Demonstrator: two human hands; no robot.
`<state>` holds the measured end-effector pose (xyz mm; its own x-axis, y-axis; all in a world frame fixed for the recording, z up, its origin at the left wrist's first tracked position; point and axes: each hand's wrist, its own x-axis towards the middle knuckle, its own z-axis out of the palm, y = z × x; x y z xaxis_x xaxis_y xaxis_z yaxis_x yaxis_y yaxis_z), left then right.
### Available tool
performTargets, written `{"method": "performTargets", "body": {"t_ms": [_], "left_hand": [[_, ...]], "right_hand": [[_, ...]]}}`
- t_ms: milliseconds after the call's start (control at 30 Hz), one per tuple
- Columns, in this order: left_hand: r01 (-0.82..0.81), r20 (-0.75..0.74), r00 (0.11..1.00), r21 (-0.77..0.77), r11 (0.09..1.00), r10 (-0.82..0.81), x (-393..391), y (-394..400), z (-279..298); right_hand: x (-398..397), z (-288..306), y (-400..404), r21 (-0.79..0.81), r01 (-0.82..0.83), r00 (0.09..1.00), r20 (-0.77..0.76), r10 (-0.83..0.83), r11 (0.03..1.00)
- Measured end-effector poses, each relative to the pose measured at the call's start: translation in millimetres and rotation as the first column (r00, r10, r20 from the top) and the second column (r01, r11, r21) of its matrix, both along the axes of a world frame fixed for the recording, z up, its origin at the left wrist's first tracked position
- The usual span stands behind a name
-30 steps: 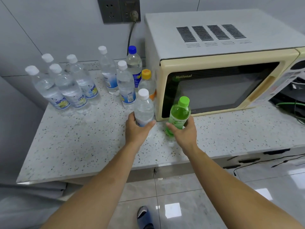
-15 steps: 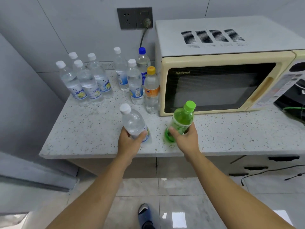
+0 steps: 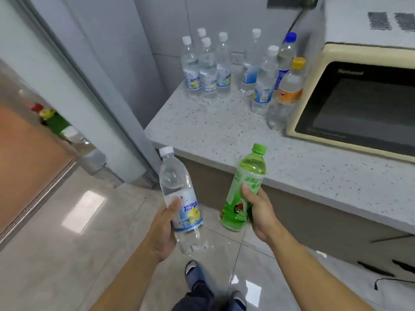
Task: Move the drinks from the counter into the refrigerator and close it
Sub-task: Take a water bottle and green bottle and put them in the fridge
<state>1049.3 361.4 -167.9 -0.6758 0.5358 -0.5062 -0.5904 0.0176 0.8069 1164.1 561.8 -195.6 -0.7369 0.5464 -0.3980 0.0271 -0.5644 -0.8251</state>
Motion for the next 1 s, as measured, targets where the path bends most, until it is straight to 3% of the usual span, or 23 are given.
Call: {"method": "performTargets", "body": {"t_ms": [200, 433, 800, 1000], "left_hand": [[-0.195, 0.086, 0.975, -0.119, 0.973, 0.206, 7, -99, -8], [-0.448, 0.112, 0.881, -0.120, 0.886, 0.460, 4, -210, -7], [-0.603, 0.013, 0.793, -0.123, 0.788, 0.609, -26, -414, 3], [-0.705, 0.074, 0.702, -0.069, 0.706, 0.708, -40, -493, 4]], "right_hand": [[-43, -11, -88, -0.099, -0.234, 0.970, 0.048, 0.240, 0.967], [-90, -8, -200, -0.083, -0.461, 0.882, 0.069, 0.466, 0.884], [-157, 5, -408, -0.006, -0.592, 0.802, 0.086, 0.591, 0.806], [-189, 4, -491, 0.006, -0.661, 0.747, 0.105, 0.657, 0.750]]}}
